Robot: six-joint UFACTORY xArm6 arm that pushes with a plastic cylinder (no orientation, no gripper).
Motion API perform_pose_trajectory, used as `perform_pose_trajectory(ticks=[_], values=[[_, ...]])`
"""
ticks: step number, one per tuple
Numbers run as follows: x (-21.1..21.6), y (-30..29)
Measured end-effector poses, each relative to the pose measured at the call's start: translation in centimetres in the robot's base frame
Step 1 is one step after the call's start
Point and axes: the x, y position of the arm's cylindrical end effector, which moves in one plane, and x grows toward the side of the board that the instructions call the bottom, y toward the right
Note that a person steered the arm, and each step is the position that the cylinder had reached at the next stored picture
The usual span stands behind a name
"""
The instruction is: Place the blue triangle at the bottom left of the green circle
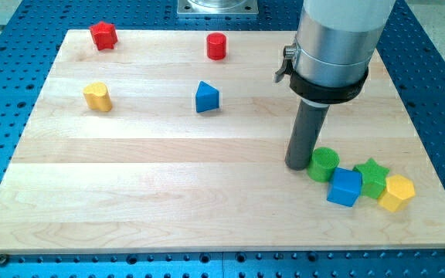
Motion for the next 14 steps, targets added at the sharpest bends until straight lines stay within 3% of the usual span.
perform_pose_trajectory(ticks=[1, 3, 4, 6, 7, 9, 11, 12, 14], values=[[0.0, -1.5], [0.8, -21.4], [0.8, -26.0], [0.8, -26.0], [-3.2, -25.6], [-12.5, -18.5], [-12.9, -4.9], [-12.0, -3.2], [-10.2, -7.2]])
